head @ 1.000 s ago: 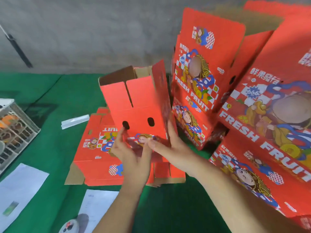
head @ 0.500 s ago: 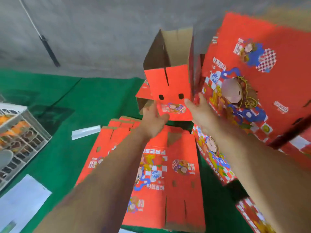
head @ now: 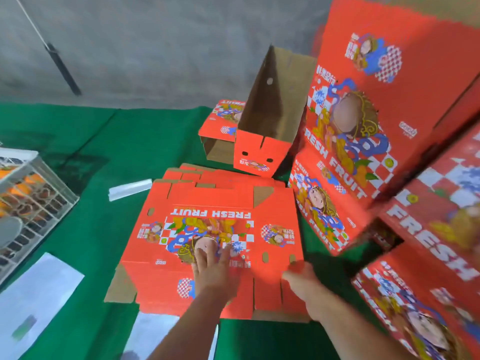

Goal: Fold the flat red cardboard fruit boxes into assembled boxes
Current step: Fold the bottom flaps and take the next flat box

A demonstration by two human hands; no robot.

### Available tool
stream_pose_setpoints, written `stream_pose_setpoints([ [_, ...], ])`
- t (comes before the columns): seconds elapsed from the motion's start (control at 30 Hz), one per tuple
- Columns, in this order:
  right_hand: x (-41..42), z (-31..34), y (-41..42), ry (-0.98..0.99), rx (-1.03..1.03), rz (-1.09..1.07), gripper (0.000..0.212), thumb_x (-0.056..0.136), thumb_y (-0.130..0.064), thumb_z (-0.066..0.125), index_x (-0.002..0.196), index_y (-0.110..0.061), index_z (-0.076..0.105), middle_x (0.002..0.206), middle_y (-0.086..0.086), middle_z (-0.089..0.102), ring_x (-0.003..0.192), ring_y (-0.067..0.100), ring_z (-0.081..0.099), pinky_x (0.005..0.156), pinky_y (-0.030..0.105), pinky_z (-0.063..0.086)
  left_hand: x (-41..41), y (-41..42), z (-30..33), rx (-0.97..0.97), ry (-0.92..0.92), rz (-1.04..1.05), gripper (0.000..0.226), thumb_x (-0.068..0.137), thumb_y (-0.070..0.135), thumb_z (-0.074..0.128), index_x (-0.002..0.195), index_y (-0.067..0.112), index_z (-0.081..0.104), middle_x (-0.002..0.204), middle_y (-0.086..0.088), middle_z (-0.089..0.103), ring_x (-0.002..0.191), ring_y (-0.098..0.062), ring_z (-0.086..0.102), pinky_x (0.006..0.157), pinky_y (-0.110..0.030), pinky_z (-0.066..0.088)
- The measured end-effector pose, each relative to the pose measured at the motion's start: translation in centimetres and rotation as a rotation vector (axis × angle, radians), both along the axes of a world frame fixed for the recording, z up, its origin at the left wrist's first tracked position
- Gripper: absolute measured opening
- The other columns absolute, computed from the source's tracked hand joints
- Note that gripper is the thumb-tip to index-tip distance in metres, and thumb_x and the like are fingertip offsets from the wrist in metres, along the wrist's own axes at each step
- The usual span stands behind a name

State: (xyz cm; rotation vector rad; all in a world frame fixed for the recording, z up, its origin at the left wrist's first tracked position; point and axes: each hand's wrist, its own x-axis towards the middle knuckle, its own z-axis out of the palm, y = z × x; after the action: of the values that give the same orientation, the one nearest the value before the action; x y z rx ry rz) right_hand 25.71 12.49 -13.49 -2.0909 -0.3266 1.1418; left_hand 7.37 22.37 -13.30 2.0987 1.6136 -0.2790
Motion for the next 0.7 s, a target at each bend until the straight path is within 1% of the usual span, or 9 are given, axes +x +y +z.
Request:
stream_pose_setpoints([
  [0.1,-1.0,0.0,-2.9,0.008,0.027,-0.116,0.008,0.097,-0.011,0.063,0.097,-0.008,0.071,0.082,0.004,0.068,0.075,0.021,0.064,0.060,0.028,0.039,-1.0,-2.8,-0.1,0.001,-0.010,-0.014,0.079,0.100,0.059,0.048,0.164,0.043,0.006,0.173,0.002,-0.014,0.158,-0.039,-0.015,0.128,-0.054,0.007],
  [0.2,-1.1,0.4,-5.6,-0.016,0.061,-0.192,0.031,0.107,-0.037,0.055,0.100,-0.008,0.065,0.097,0.010,0.068,0.090,0.029,0.064,0.073,0.036,0.043,-2.2,-5.3,0.1,0.001,-0.101,-0.017,0.075,0.097,0.061,0.051,0.162,0.046,0.015,0.174,0.004,-0.006,0.159,-0.036,-0.009,0.129,-0.051,0.008],
  [0.3,-0.9,0.9,-8.8,-0.100,0.146,-0.199,0.029,0.108,-0.037,0.054,0.101,-0.012,0.067,0.102,0.009,0.070,0.085,0.020,0.063,0.076,0.034,0.044,-4.1,-6.9,0.7,0.117,-0.241,0.013,0.066,0.097,0.058,0.055,0.157,0.041,0.035,0.172,-0.003,0.015,0.156,-0.032,0.015,0.126,-0.041,0.014],
  [0.4,-0.3,2.1,-12.0,-0.079,0.221,-0.221,0.014,0.107,-0.030,0.056,0.102,-0.024,0.068,0.104,-0.003,0.067,0.094,0.016,0.060,0.082,0.032,0.040,-7.6,-7.8,1.2,0.202,-0.258,0.329,0.076,0.094,0.056,0.062,0.159,0.030,0.034,0.170,-0.015,0.019,0.154,-0.037,0.021,0.126,-0.044,0.014],
  [0.47,0.1,2.8,-14.1,-0.055,0.237,-0.217,0.014,0.105,-0.028,0.059,0.105,-0.023,0.071,0.104,-0.006,0.067,0.099,0.016,0.059,0.088,0.032,0.037,-10.5,-8.3,0.8,0.126,-0.365,0.561,0.082,0.094,0.051,0.065,0.161,0.017,0.029,0.166,-0.023,0.027,0.150,-0.041,0.030,0.124,-0.047,0.023],
  [0.53,0.3,3.1,-16.4,-0.060,0.260,-0.239,0.013,0.103,-0.026,0.062,0.102,-0.020,0.074,0.103,-0.009,0.070,0.094,0.007,0.060,0.082,0.031,0.039,-12.5,-8.9,0.4,-0.016,-0.658,0.658,0.059,0.096,0.036,0.066,0.142,0.003,0.050,0.137,-0.027,0.058,0.115,-0.036,0.064,0.097,-0.034,0.051],
  [0.6,0.3,3.4,-18.3,-0.105,0.264,-0.264,0.013,0.101,-0.024,0.063,0.099,-0.018,0.073,0.100,-0.009,0.071,0.091,0.008,0.061,0.074,0.024,0.039,-13.1,-10.0,0.9,-0.136,-0.810,0.702,0.026,0.098,0.029,0.065,0.110,0.006,0.070,0.097,-0.015,0.072,0.076,-0.022,0.066,0.063,-0.026,0.050],
  [0.63,0.0,3.5,-19.4,-0.131,0.256,-0.270,0.012,0.101,-0.026,0.062,0.099,-0.018,0.072,0.100,-0.007,0.071,0.093,0.013,0.062,0.073,0.025,0.039,-13.2,-11.0,1.0,-0.160,-0.862,0.714,0.024,0.097,0.031,0.066,0.101,0.008,0.072,0.087,-0.011,0.073,0.074,-0.022,0.065,0.063,-0.028,0.048],
  [0.7,-0.3,3.4,-20.5,-0.184,0.199,-0.216,0.014,0.101,-0.037,0.062,0.105,-0.024,0.064,0.108,-0.003,0.066,0.096,0.019,0.059,0.081,0.032,0.038,-12.8,-12.3,0.7,-0.192,-0.974,0.785,0.028,0.095,0.036,0.069,0.108,0.011,0.067,0.094,-0.011,0.073,0.081,-0.023,0.066,0.069,-0.033,0.048],
])
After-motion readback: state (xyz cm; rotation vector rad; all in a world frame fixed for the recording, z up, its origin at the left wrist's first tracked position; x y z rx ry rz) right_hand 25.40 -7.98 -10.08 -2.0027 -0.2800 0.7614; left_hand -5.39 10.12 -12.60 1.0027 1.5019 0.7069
